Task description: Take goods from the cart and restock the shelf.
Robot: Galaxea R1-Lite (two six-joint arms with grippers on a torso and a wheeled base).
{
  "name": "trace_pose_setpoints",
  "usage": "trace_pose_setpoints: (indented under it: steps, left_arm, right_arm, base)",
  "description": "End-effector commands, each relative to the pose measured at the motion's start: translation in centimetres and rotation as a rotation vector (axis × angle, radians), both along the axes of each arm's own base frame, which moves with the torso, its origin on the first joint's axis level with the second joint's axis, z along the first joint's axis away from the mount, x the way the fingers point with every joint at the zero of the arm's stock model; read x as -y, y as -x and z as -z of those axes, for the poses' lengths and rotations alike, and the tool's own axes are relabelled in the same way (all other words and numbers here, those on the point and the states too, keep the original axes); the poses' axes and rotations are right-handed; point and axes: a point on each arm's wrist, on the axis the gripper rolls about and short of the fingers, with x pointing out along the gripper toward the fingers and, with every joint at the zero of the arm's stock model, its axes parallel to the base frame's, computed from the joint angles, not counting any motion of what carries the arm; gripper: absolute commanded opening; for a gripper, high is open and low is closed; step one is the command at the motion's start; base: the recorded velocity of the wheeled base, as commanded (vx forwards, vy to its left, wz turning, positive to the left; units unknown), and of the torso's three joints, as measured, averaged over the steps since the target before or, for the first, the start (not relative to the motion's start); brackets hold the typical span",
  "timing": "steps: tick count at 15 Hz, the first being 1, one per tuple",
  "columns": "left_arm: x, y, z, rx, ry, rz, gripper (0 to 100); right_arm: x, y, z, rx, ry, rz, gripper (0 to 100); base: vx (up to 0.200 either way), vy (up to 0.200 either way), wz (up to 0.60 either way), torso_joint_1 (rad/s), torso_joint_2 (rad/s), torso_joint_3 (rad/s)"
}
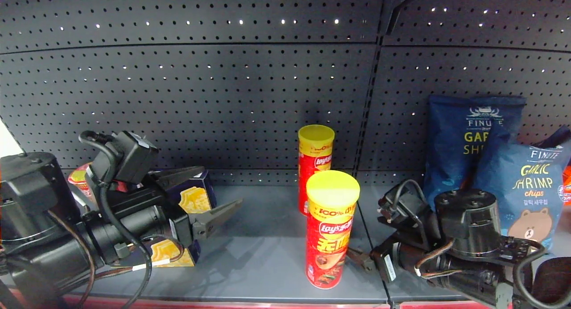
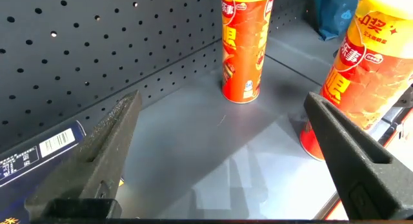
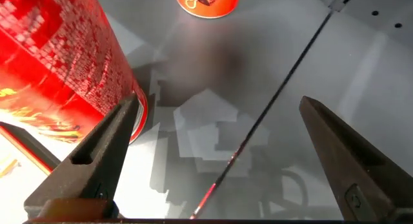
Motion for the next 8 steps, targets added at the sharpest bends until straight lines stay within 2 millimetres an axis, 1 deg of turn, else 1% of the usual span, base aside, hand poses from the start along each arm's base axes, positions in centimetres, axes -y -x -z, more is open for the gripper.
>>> trace_pose_setpoints:
  steps: [1,5,8]
  left_arm:
    - [0.04,-0.07,0.11,-0.005,-0.002,0.000,100]
    - [0.05,-0.10,0.15,-0.006,-0.002,0.000,100]
    - [0.05,-0.10,0.15,-0.006,-0.002,0.000,100]
  right_arm:
    - [-0.33,-0.11,0.11,0.000,0.001,-0.007,100]
    - [-0.95,-0.40,0.23,0.000,0.001,-0.018,100]
    - [-0.94,-0.32,0.18,0.002,0.000,-0.018,100]
  base:
    - [0.000,0.000,0.00,0.000,0.00,0.000]
    - [0.000,0.000,0.00,0.000,0.00,0.000]
    - [0.000,0.000,0.00,0.000,0.00,0.000]
